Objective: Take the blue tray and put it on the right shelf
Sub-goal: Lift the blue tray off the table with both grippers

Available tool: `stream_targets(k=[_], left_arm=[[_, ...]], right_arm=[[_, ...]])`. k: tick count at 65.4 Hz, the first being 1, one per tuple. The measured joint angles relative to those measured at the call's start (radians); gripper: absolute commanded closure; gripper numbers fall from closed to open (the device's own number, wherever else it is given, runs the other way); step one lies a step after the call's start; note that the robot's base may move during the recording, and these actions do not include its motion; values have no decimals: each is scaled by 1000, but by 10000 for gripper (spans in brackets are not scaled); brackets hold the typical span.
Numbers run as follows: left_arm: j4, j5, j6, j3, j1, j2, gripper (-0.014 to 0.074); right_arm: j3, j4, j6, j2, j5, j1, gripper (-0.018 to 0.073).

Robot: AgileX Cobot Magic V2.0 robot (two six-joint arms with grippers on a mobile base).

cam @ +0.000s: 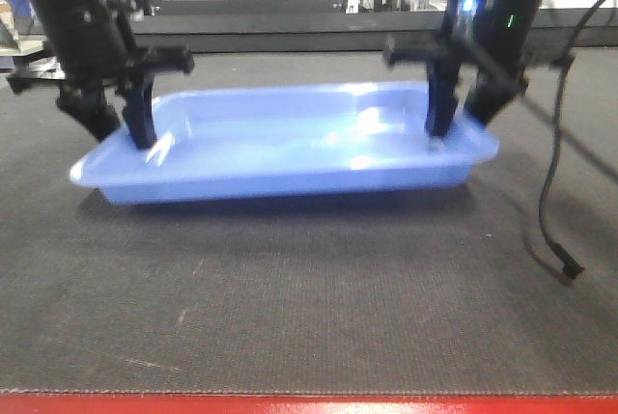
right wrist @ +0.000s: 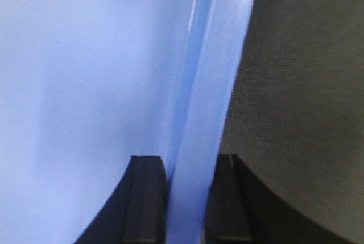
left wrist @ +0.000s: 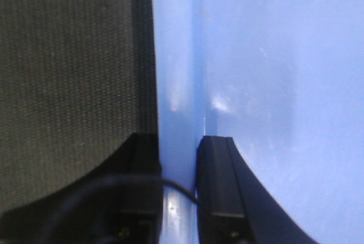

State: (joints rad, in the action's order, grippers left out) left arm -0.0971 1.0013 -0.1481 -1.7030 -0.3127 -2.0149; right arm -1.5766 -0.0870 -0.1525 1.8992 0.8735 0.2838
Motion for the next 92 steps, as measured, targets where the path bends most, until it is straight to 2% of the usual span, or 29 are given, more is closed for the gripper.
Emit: stream_targets(k=[17,30,42,52,68,92], left_arm=[[-9,72,-2,-6,-2,260,643],[-46,94,-2,150,-19,453,643],[-66,94,-4,308,-72,617,638],[-66,95,-49,380,-126,733,638],[-62,95,-85,385,-175,824,638],[-72,95,-89,385,-177,827,645]], right_arm=[[80,8,-2,-292,2,0,498],[247,-23,-6,-494,-2,3,498],[400,-44,-6,-651,-2,6,498],[471,-52,-6,-773,6,6,498],[478,-52,-6,-933,16,6,498],[480,-54,-6,-973,24,6,505]])
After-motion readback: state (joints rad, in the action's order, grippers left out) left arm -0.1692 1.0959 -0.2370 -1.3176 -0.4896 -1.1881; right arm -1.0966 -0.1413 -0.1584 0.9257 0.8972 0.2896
